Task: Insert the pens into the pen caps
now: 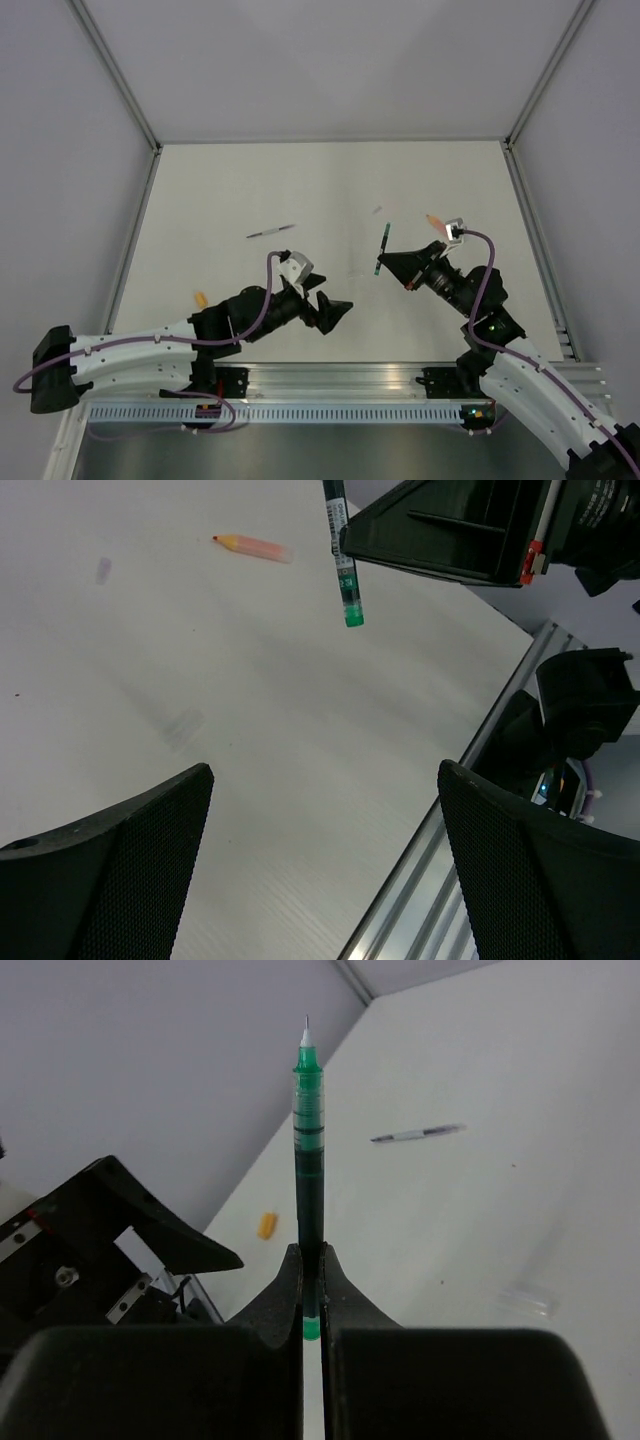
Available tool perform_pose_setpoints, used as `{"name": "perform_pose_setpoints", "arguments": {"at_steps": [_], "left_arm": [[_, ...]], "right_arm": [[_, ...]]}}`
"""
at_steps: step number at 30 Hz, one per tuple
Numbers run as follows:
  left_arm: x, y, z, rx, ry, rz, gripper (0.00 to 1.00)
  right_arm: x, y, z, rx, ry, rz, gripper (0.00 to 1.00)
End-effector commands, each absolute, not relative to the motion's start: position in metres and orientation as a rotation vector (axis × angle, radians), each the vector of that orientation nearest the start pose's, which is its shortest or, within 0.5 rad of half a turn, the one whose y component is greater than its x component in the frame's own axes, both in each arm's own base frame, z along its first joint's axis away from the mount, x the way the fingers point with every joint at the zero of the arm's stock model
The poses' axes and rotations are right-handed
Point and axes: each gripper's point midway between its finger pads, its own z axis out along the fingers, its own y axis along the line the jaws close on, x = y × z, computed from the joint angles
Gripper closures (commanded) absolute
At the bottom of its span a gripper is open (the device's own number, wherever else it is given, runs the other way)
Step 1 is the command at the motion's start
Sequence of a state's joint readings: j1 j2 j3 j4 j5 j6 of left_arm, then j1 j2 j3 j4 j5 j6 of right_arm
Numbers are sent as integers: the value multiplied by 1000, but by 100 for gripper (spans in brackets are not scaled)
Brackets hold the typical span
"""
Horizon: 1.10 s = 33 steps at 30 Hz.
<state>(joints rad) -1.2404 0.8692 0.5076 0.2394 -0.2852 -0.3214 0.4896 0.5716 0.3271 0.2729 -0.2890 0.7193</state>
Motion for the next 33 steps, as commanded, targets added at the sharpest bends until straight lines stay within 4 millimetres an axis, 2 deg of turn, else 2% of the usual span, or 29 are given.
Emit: {"name": "perform_pose_setpoints", "arguments": {"at_steps": [1,3,5,6,10,12,14,15,16,19,22,26,33], "left_arm": [[140,-305,259,471,1579,-1055,1],[140,-295,270,418,1532,-1076,0],[141,-289,269,388,1517,-1079,1],[140,-286,279,373,1479,-1104,2],[133,-283,286,387,1433,-1144,7],[137,-280,285,372,1446,-1118,12],[139,-278,283,372,1451,-1098,13],[138,-279,282,379,1453,-1099,15],[136,-281,284,391,1444,-1113,17],[130,-285,285,419,1437,-1143,21],[128,-287,283,432,1446,-1150,27],[125,-291,281,447,1467,-1168,28],[123,-306,272,476,1512,-1191,35]], "right_arm": [[191,213,276,-213,1424,1287,100],[176,221,277,-289,1396,1346,100],[168,227,279,-324,1358,1389,100],[163,232,278,-340,1363,1413,100],[151,248,275,-410,1363,1459,100],[138,260,273,-470,1368,1500,100],[134,271,269,-520,1381,1501,100],[124,279,267,-552,1390,1520,100],[128,285,262,-555,1413,1484,100],[119,298,257,-595,1435,1490,100],[116,303,256,-599,1435,1496,100],[115,305,255,-602,1436,1479,100],[115,298,264,-569,1390,1468,100]]}}
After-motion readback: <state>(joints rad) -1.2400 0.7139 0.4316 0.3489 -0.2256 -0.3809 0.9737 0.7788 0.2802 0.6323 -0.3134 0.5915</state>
